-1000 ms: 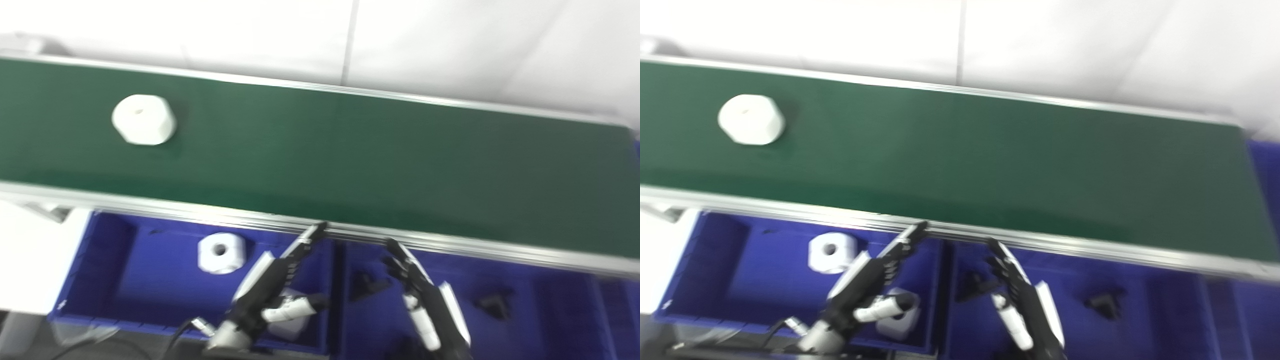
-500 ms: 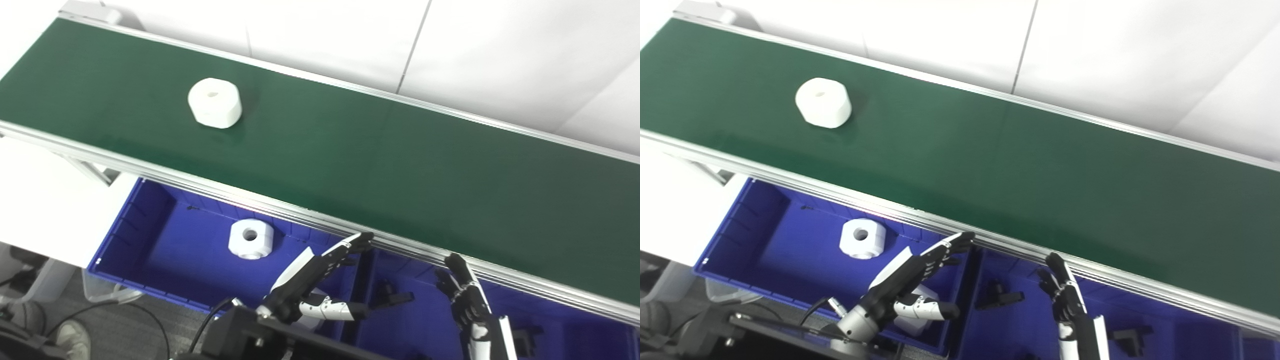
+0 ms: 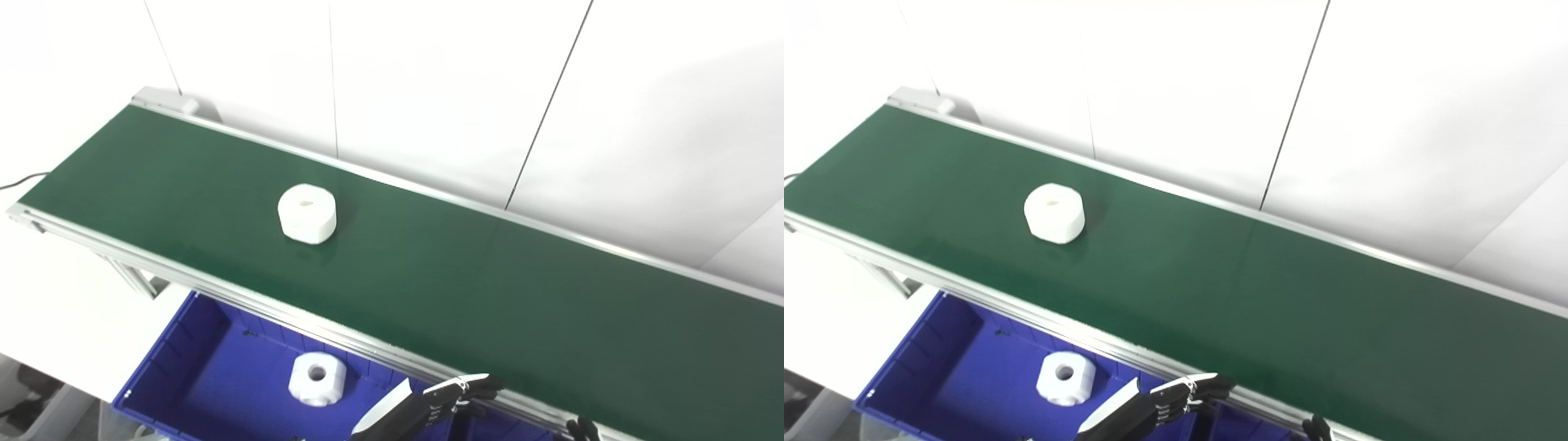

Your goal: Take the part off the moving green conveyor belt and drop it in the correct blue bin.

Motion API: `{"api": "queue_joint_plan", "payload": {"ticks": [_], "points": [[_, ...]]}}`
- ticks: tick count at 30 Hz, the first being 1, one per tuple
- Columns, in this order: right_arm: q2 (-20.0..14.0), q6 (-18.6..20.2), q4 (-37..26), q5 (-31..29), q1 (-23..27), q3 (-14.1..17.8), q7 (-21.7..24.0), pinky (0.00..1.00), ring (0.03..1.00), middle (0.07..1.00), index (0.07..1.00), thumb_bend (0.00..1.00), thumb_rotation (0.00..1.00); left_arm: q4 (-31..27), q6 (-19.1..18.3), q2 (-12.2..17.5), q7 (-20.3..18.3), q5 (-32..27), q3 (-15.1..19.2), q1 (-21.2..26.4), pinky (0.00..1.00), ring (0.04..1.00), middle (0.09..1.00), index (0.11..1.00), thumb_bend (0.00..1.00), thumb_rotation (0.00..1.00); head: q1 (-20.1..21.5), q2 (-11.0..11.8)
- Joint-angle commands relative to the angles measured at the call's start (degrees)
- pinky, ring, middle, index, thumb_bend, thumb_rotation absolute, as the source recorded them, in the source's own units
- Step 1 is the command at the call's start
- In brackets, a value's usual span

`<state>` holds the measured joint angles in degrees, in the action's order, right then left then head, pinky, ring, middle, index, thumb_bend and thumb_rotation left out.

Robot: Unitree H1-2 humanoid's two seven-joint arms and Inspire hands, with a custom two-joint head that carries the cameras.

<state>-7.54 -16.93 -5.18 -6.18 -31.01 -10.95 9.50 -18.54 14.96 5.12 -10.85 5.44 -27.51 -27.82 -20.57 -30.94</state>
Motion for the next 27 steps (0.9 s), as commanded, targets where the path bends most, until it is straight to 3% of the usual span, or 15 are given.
{"api": "queue_joint_plan", "payload": {"ticks": [1,3,8,11,14,17,20,23,26,27], "points": [[0.4,-4.0,0.4,-1.1,0.3,0.4,0.9,0.89,0.89,0.933,0.961,0.87,1.0,-3.7,0.8,-1.2,-0.4,-2.0,-0.3,1.3,0.81,0.89,0.908,0.872,0.83,0.56,-0.1,1.0],[0.5,-4.3,1.4,-1.2,0.8,0.4,1.2,0.89,0.89,0.935,0.963,0.88,1.0,-4.8,1.3,-1.8,0.1,-2.7,0.2,2.4,0.8,0.882,0.892,0.855,0.83,0.55,-0.1,2.0],[1.0,-4.0,2.6,-0.9,1.3,0.5,1.4,0.9,0.889,0.926,0.955,0.9,1.0,-8.1,1.5,-3.4,0.9,-3.0,2.5,6.7,0.74,0.853,0.861,0.836,0.87,0.62,0.3,2.2],[1.3,-3.1,2.1,-0.7,1.3,0.4,1.5,0.91,0.887,0.925,0.956,0.91,1.0,-10.6,1.5,-3.5,1.4,1.3,5.5,11.0,0.7,0.836,0.848,0.829,0.91,0.62,0.3,2.0],[1.6,-2.9,2.1,-0.4,1.4,0.4,1.5,0.94,0.89,0.927,0.952,0.91,1.0,-11.7,2.3,-2.9,1.2,5.7,8.0,14.0,0.7,0.838,0.854,0.847,0.88,0.63,0.4,1.9],[1.9,-3.6,2.7,-0.3,1.9,0.1,1.7,0.94,0.897,0.933,0.957,0.9,1.0,-13.2,-0.3,0.2,0.2,10.2,12.8,20.4,0.72,0.854,0.875,0.86,0.9,0.58,0.8,2.0],[2.4,-4.3,3.4,-0.3,2.3,0.1,1.7,0.87,0.874,0.92,0.951,0.87,1.0,-12.5,-2.2,2.8,-0.6,14.9,16.3,26.6,0.79,0.887,0.897,0.88,0.89,0.5,1.2,2.2],[2.7,-4.1,3.9,-0.6,2.5,0.1,1.9,0.87,0.87,0.917,0.948,0.88,1.0,-11.2,-4.4,6.1,-2.6,21.1,18.0,32.2,0.87,0.935,0.923,0.92,0.87,0.5,1.5,2.2],[2.7,-3.9,4.1,-0.9,2.7,0.1,2.1,0.89,0.874,0.919,0.95,0.88,1.0,-10.2,-8.3,9.8,-6.3,26.1,18.5,36.8,0.89,0.954,0.941,0.936,0.86,0.5,1.6,2.1],[2.7,-3.9,4.1,-0.8,2.7,0.1,2.1,0.89,0.874,0.919,0.949,0.88,1.0,-9.0,-8.3,11.4,-7.0,28.5,18.6,38.3,0.91,0.955,0.941,0.934,0.87,0.44,1.6,2.1]]}}
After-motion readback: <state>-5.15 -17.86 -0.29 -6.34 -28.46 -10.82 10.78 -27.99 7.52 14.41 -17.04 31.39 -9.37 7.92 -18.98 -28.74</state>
